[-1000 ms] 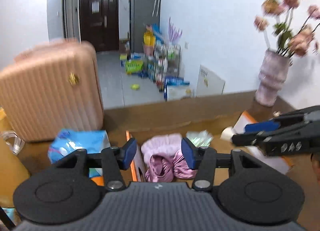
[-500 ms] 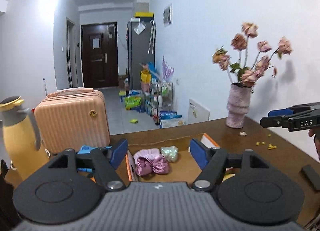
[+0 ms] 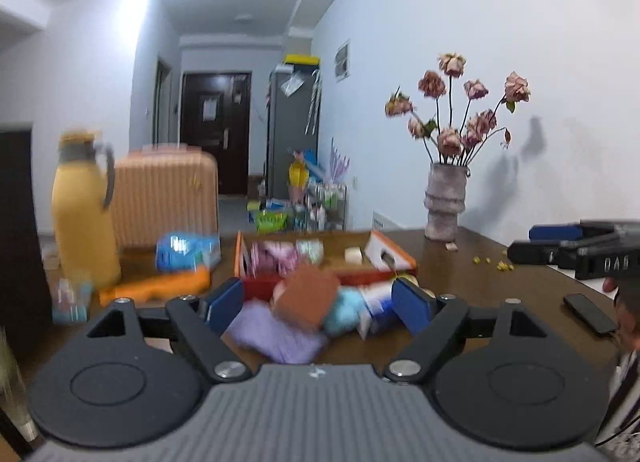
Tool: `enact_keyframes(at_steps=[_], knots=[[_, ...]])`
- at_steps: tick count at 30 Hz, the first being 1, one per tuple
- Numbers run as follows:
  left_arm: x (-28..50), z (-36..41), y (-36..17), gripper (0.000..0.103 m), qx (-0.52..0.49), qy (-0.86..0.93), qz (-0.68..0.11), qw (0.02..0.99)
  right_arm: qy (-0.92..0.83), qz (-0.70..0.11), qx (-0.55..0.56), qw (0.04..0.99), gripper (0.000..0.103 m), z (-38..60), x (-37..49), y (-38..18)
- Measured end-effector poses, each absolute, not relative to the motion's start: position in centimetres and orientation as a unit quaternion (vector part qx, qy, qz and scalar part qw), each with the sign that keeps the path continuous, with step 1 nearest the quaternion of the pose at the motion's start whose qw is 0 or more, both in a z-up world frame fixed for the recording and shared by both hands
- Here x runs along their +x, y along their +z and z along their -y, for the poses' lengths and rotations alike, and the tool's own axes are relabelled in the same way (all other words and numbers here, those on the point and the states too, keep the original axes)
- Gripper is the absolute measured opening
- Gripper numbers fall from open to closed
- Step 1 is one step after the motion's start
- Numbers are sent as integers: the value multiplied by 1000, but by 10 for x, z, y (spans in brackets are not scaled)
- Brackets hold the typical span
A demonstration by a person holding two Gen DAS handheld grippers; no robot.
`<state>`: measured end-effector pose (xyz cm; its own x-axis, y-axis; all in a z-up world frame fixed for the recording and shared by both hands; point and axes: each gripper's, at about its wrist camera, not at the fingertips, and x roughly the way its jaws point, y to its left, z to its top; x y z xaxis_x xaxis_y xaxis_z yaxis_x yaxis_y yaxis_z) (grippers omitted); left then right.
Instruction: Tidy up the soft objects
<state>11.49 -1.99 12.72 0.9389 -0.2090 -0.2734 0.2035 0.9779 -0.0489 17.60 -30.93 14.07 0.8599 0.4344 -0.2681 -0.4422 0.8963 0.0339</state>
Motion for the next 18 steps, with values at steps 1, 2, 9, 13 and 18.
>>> enact_keyframes(at_steps=[1,2,9,13,18], knots=[[108,17,118,83,-20,-103,-150,983,228,-138,-27,964,86,305,166,129],[102,16,109,83,-25,-101,-158,982,227,-138,-39,963,87,302,156,118],[104,1,59,84,-28,-72,-213,974,250,-207,-41,945,88,288,134,42],[117,-2,56,84,-34,-69,-223,972,244,-218,-43,944,88,284,139,36],[143,-1,52,84,-50,-64,-238,968,244,-218,-19,945,87,289,163,40]])
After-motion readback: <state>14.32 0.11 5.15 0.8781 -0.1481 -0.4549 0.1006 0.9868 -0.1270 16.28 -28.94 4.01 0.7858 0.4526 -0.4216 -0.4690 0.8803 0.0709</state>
